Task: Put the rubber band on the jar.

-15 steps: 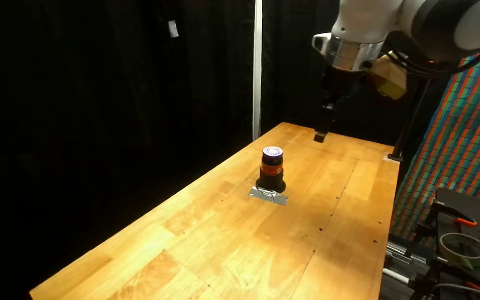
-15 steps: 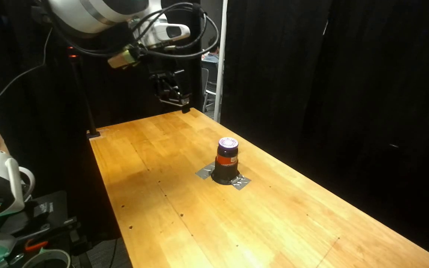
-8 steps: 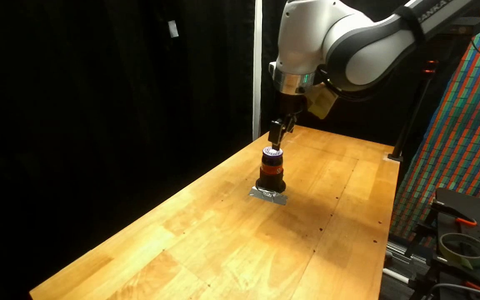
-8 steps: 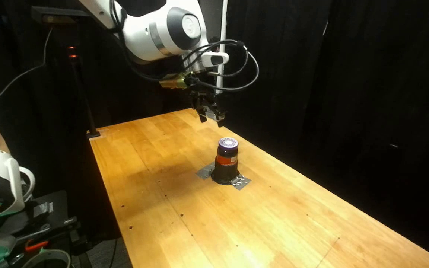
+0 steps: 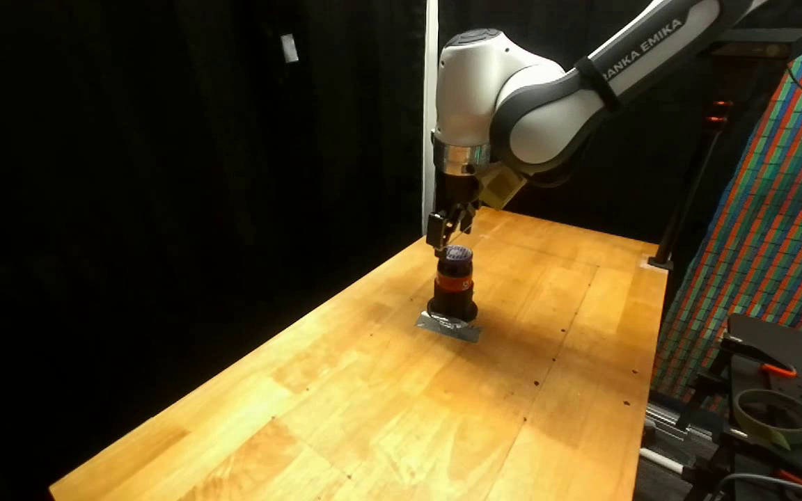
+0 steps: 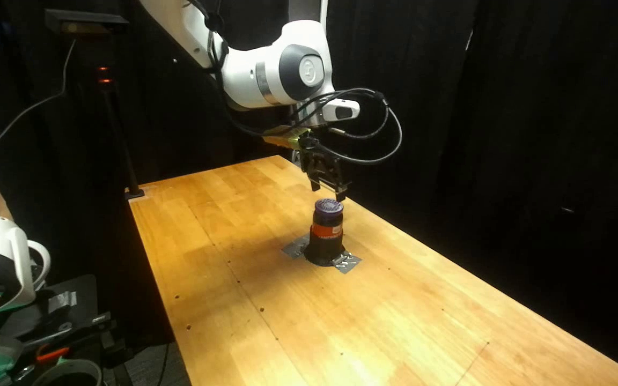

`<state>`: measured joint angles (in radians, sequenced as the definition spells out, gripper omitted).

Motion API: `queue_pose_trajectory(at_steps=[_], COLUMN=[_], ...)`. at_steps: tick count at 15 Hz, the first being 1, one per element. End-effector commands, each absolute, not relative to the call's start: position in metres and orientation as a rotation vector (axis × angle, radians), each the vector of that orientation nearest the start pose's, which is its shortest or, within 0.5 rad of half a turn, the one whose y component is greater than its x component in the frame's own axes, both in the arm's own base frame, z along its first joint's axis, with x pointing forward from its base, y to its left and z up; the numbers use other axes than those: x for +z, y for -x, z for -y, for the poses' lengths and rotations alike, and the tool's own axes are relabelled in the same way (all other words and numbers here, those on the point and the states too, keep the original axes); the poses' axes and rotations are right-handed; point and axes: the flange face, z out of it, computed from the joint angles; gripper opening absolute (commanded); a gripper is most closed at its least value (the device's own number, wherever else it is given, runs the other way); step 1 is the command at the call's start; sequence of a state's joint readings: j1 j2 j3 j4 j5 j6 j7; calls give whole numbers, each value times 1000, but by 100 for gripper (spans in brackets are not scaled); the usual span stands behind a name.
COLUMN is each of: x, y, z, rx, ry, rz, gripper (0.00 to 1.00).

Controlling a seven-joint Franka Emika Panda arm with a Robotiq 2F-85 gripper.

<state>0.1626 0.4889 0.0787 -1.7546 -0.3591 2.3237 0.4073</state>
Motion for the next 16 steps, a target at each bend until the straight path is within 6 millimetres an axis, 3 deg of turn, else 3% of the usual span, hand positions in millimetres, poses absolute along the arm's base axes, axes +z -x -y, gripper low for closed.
queue_pose_trajectory(at_steps=[1, 11, 16], x=[294, 255, 243], y=[-675, -694, -688], z=[-145, -126, -127], rx=[-289, -222, -159], ry=[3307, 3291, 3297], rz=[66, -42, 2], gripper=[100, 100, 100])
